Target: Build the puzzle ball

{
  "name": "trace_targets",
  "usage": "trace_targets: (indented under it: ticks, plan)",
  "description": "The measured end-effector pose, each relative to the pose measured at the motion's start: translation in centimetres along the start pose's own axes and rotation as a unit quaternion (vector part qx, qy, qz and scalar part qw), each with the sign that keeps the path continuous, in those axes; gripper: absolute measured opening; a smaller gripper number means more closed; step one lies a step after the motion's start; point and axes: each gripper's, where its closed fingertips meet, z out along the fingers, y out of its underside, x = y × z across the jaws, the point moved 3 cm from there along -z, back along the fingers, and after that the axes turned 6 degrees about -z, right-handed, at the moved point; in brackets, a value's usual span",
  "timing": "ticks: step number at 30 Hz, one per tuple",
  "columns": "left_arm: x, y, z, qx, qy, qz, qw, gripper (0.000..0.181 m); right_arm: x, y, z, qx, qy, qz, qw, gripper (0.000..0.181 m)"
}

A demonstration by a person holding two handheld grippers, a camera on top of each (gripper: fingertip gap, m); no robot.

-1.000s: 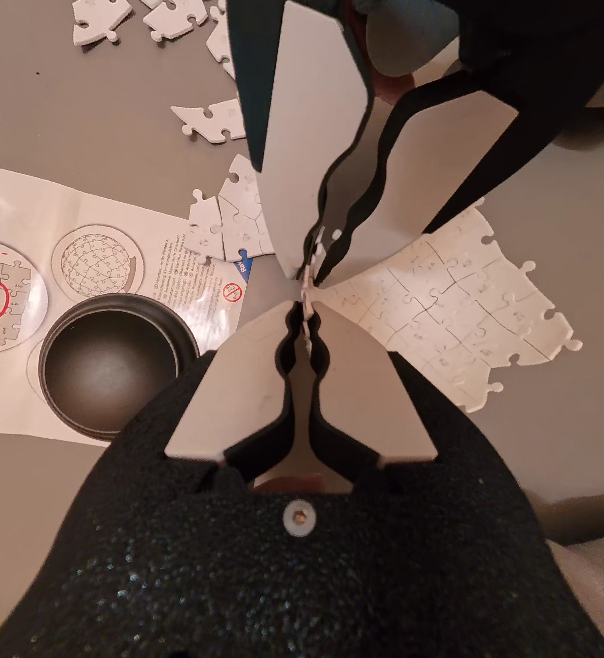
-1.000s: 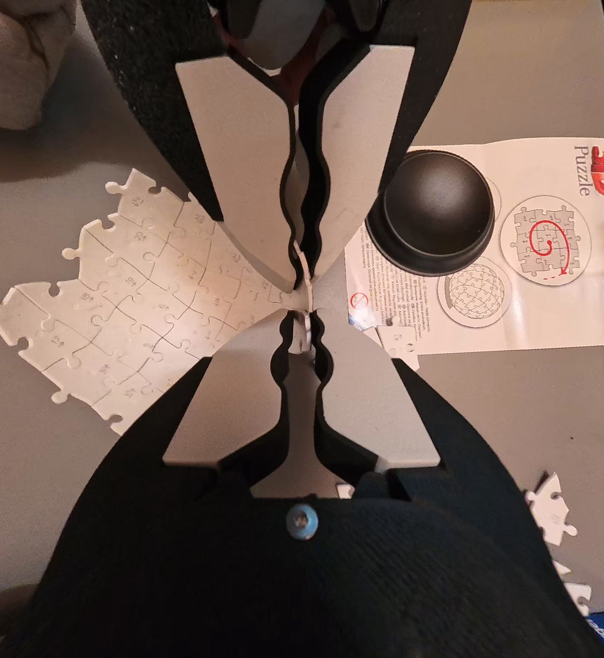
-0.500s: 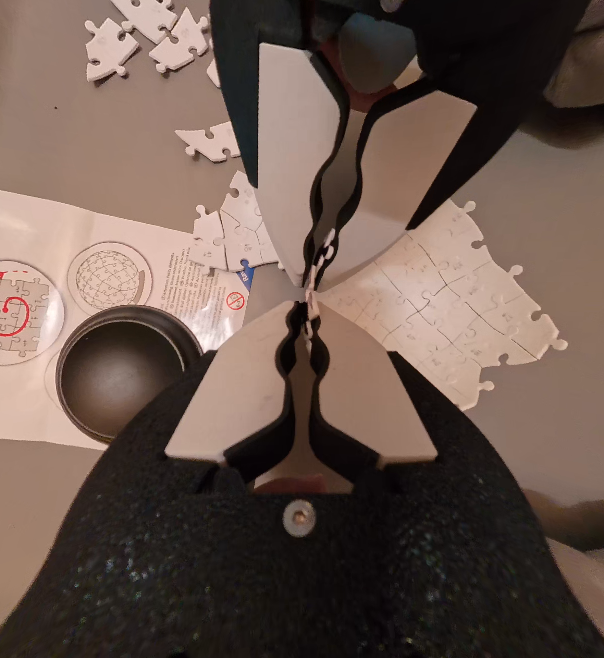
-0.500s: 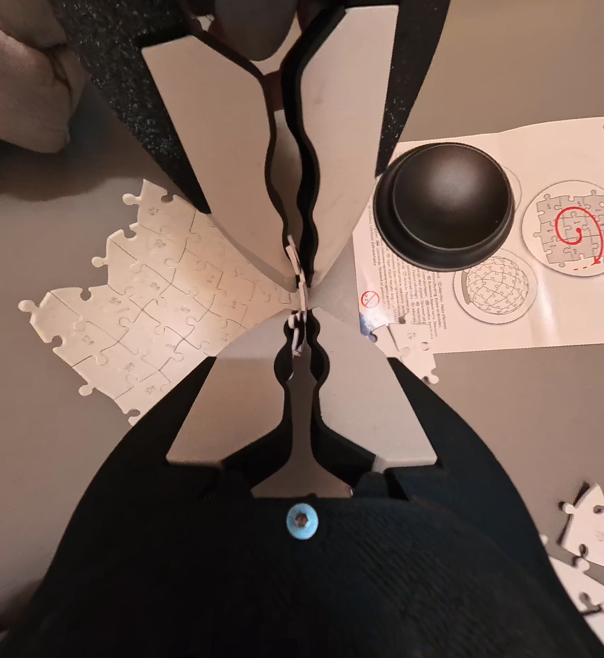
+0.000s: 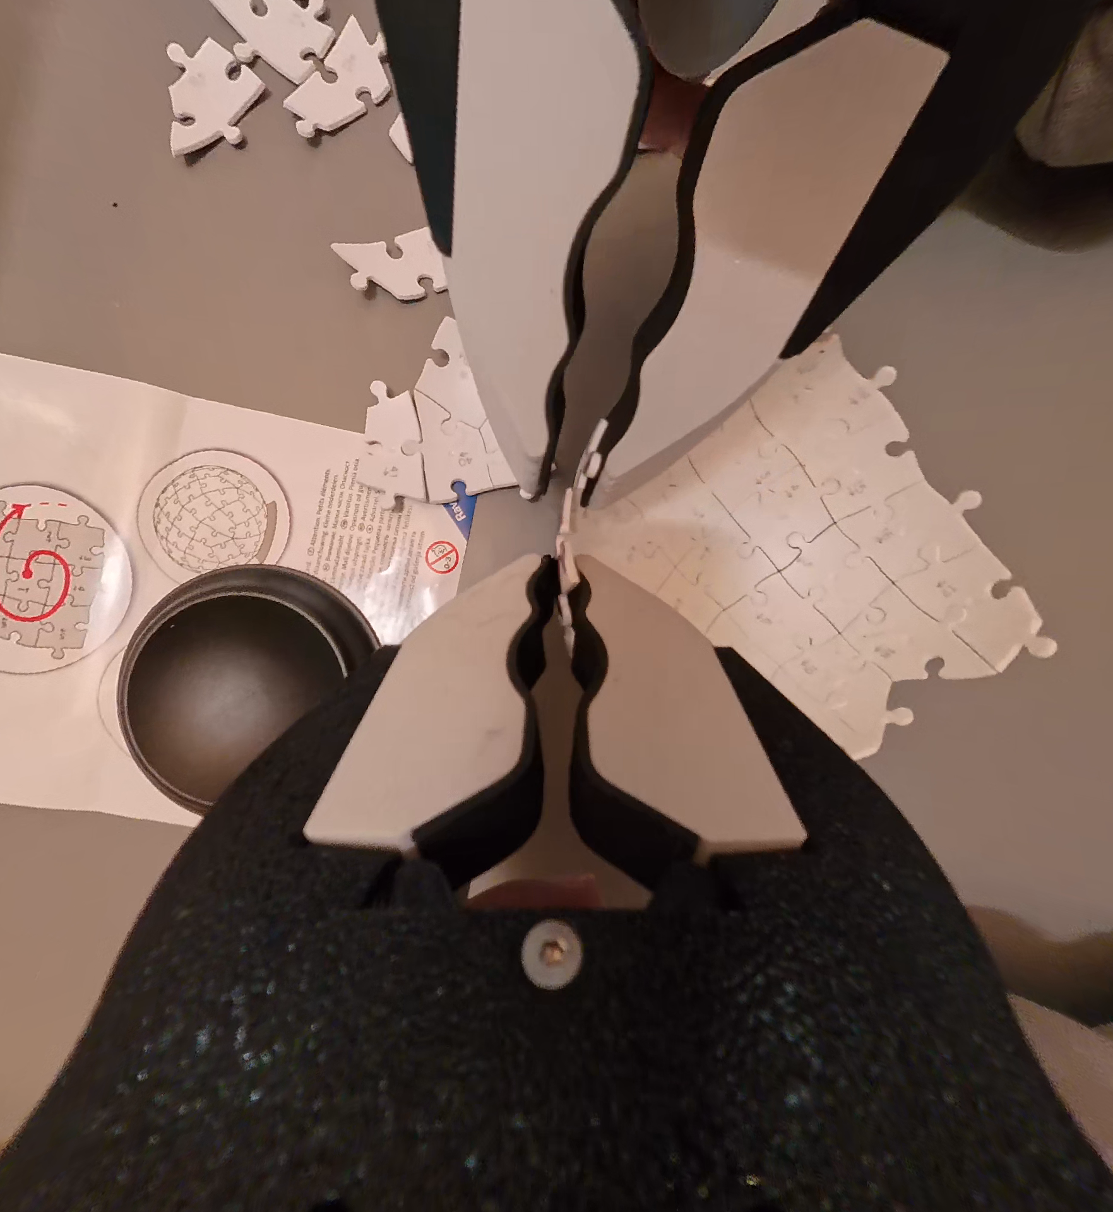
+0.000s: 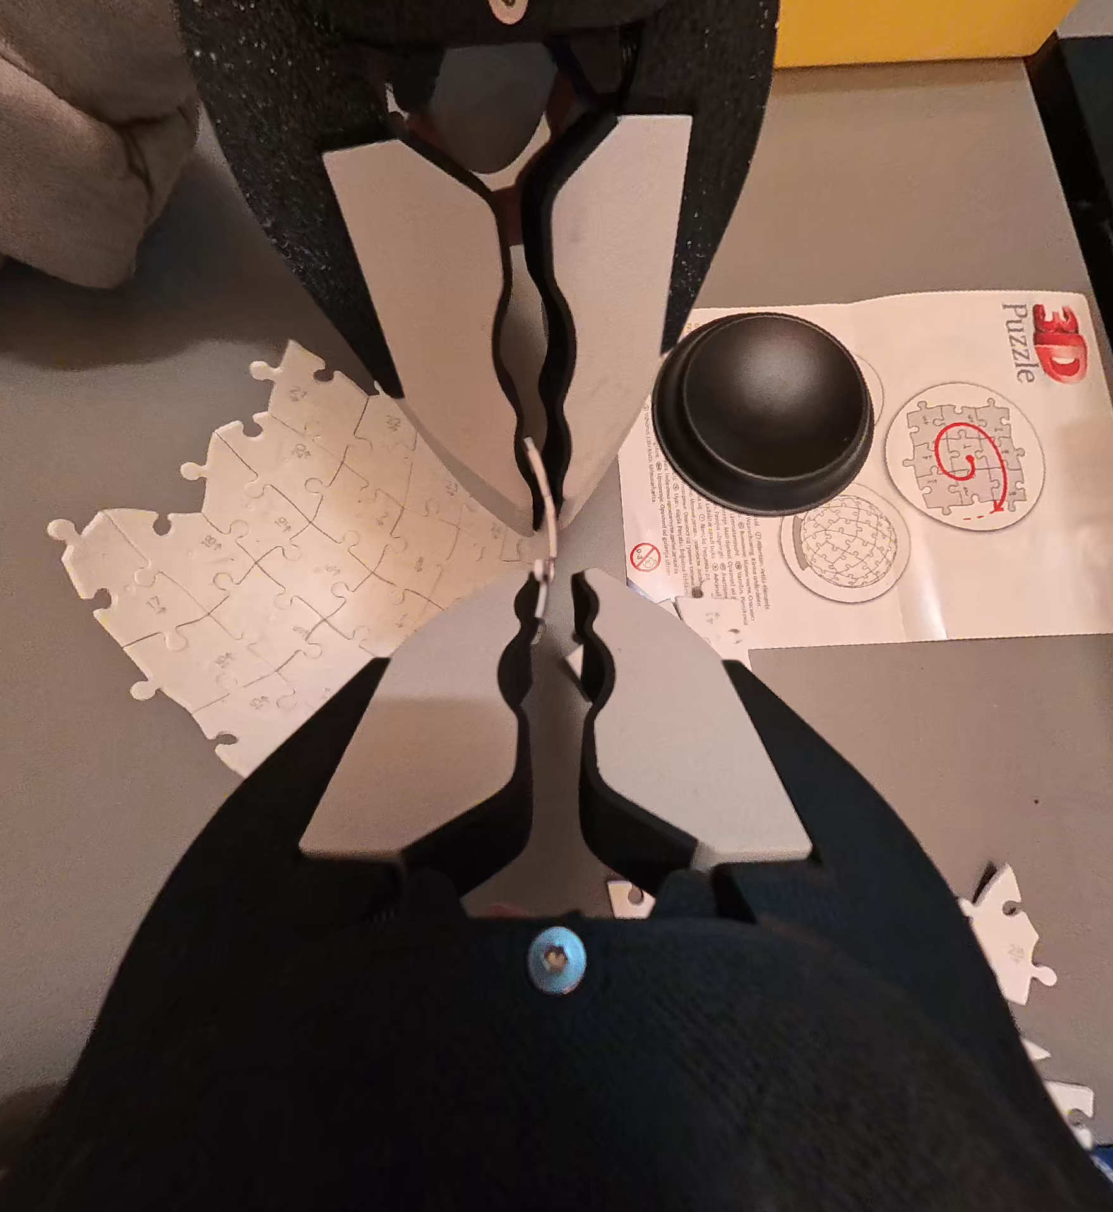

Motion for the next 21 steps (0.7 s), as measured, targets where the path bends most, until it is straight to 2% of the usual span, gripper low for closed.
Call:
trace_targets:
  ticks: [2, 8, 9, 10, 11, 15, 21]
  plan:
    - [-0.1, 0.0, 0.0, -0.002, -0.004, 0.000, 1.000, 0.002, -0.1, 0.0, 0.2, -0.003, -0.001, 0.001, 1.000, 0.004]
    - [-0.3, 0.1, 0.0, -0.001, -0.007, -0.003, 1.000, 0.002, 0.1, 0.0, 0.3, -0.010, 0.009, 0.009, 1.000, 0.004]
    - [-0.3, 0.1, 0.0, 0.000, -0.006, -0.004, 1.000, 0.002, 0.1, 0.1, 0.4, -0.011, 0.009, 0.010, 1.000, 0.009]
    - [-0.3, 0.0, 0.0, 0.005, -0.003, -0.005, 1.000, 0.002, -0.1, 0.2, 0.6, -0.015, 0.001, 0.013, 1.000, 0.025]
    - [-0.2, -0.1, 0.0, 0.007, -0.001, -0.004, 1.000, 0.002, -0.1, 0.3, 0.8, -0.019, 0.001, 0.016, 1.000, 0.031]
    - [-0.2, -0.1, 0.0, 0.005, -0.003, -0.002, 1.000, 0.002, -0.2, 0.0, 1.1, -0.004, -0.007, 0.025, 1.000, 0.006]
    - [-0.1, -0.2, 0.0, 0.009, -0.001, 0.001, 1.000, 0.002, -0.3, 0.4, 1.3, -0.018, -0.015, 0.024, 0.999, 0.012]
